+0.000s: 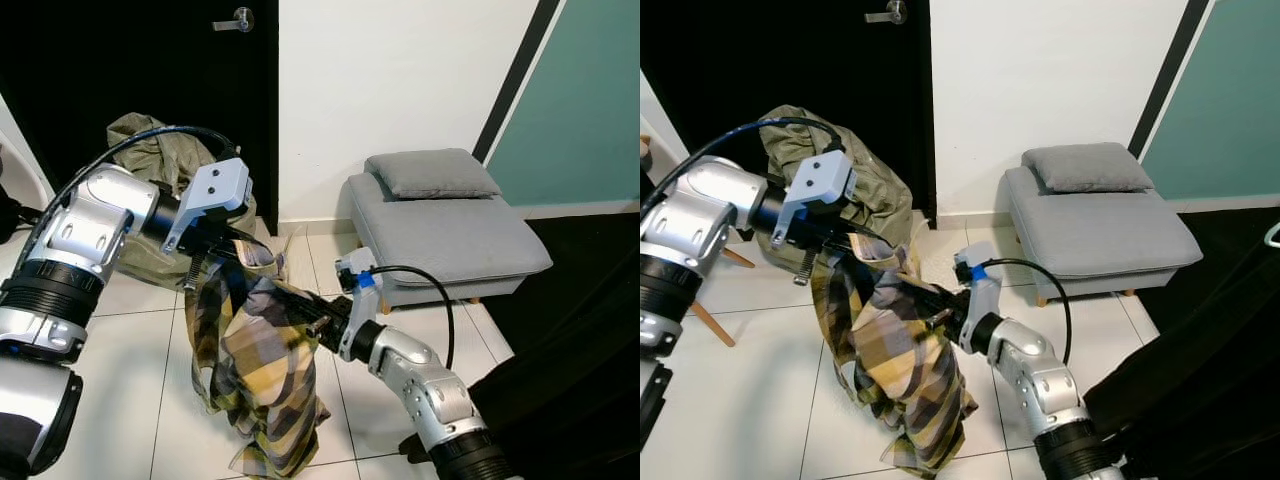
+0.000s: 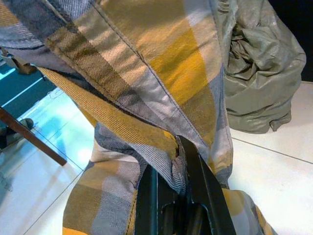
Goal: Hang hanger
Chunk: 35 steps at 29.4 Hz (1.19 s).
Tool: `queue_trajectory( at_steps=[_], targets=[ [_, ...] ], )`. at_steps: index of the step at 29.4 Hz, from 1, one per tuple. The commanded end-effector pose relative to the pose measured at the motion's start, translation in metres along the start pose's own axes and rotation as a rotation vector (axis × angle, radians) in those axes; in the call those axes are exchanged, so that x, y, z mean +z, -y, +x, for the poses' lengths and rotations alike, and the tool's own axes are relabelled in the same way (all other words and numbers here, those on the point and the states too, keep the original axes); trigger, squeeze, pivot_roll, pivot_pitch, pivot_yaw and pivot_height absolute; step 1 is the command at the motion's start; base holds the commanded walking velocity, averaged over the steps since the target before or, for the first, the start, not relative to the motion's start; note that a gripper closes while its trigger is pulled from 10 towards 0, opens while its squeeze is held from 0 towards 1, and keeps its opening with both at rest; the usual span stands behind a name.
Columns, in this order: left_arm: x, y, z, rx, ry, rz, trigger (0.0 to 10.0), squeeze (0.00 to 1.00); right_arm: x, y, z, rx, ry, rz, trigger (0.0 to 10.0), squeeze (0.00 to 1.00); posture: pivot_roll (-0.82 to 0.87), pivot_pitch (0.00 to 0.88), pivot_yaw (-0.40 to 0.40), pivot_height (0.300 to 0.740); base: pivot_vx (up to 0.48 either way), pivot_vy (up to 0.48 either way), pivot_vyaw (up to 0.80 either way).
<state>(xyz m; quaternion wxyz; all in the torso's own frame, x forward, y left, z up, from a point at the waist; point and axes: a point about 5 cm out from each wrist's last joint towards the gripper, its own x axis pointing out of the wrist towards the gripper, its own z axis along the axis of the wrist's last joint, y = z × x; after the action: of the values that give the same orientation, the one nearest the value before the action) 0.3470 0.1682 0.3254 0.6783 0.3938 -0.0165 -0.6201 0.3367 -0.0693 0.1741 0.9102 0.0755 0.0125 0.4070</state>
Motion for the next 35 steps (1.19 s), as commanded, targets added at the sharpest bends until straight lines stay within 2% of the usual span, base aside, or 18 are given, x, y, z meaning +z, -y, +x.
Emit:
queue_trajectory(
  at_steps=[1,10,12,17,18,19,20,21,25,28,32,33,34,35],
  targets=[
    [0.009,-0.003,-0.006,0.017,0.005,0.038,0.0,0.0,0.006,0.002,-0.001,0.004,0.014,0.011,0.0,0.0,0.04,0.229,-0.018,0.74,0.0,0.0,0.0],
    [0.005,-0.003,-0.008,0.045,-0.021,0.03,0.0,0.0,0.032,0.003,0.001,0.02,0.09,0.01,0.0,0.0,0.04,0.235,-0.018,0.74,0.0,0.0,0.0],
    [-0.001,-0.003,-0.01,0.069,-0.062,0.029,0.0,0.0,0.052,0.007,0.001,0.014,0.145,0.008,0.0,0.0,0.03,0.24,-0.018,0.74,0.0,0.0,0.0],
    [-0.006,-0.004,-0.015,0.106,-0.089,0.015,0.0,0.0,0.073,0.012,0.0,0.004,0.2,-0.006,0.0,0.0,0.03,0.242,-0.018,0.74,0.0,0.0,0.0],
    [-0.007,-0.004,-0.016,0.118,-0.094,0.014,0.1,0.58,0.076,0.013,-0.001,0.002,0.208,-0.011,0.0,0.0,0.03,0.242,-0.018,0.74,0.0,0.0,0.0],
    [-0.008,-0.006,-0.02,0.156,-0.11,0.016,7.5,1.0,0.08,0.014,-0.002,-0.001,0.217,-0.018,0.0,0.0,0.03,0.245,-0.019,0.74,0.0,0.0,0.0],
    [-0.008,-0.006,-0.02,0.156,-0.11,0.016,7.5,1.0,0.08,0.014,-0.002,-0.001,0.217,-0.018,0.0,0.0,0.03,0.245,-0.019,0.74,0.0,0.0,0.0],
    [-0.01,-0.007,-0.023,0.177,-0.126,0.014,10.0,1.0,0.083,0.015,-0.002,-0.002,0.222,-0.022,0.0,0.0,0.03,0.245,-0.019,0.74,0.0,0.0,0.0],
    [-0.014,-0.011,-0.032,0.252,-0.17,0.027,10.0,1.0,0.088,0.018,-0.004,-0.004,0.229,-0.029,0.0,0.0,0.02,0.252,-0.036,0.74,0.0,0.0,0.0],
    [-0.015,-0.012,-0.034,0.267,-0.18,0.027,10.0,1.0,0.089,0.017,-0.003,0.003,0.224,-0.029,0.0,0.0,0.02,0.252,-0.037,0.74,0.0,0.0,0.0],
    [-0.015,-0.016,-0.039,0.323,-0.211,0.068,10.0,1.0,0.09,0.017,-0.003,0.009,0.22,-0.028,0.0,0.0,0.02,0.252,-0.037,0.74,0.0,0.0,0.0],
    [-0.016,-0.021,-0.045,0.388,-0.242,0.085,10.0,0.0,0.09,0.016,-0.002,0.015,0.218,-0.03,0.0,0.0,0.01,0.254,-0.036,0.74,0.0,0.0,0.0],
    [-0.016,-0.021,-0.045,0.388,-0.242,0.085,10.0,0.0,0.09,0.016,-0.002,0.015,0.218,-0.03,0.0,0.0,0.01,0.254,-0.036,0.74,0.0,0.0,0.0],
    [-0.016,-0.029,-0.056,0.504,-0.289,0.085,10.0,0.0,0.09,0.015,-0.002,0.03,0.211,-0.036,0.0,0.0,0.01,0.253,-0.036,0.74,0.0,0.0,0.0]
  ],
)
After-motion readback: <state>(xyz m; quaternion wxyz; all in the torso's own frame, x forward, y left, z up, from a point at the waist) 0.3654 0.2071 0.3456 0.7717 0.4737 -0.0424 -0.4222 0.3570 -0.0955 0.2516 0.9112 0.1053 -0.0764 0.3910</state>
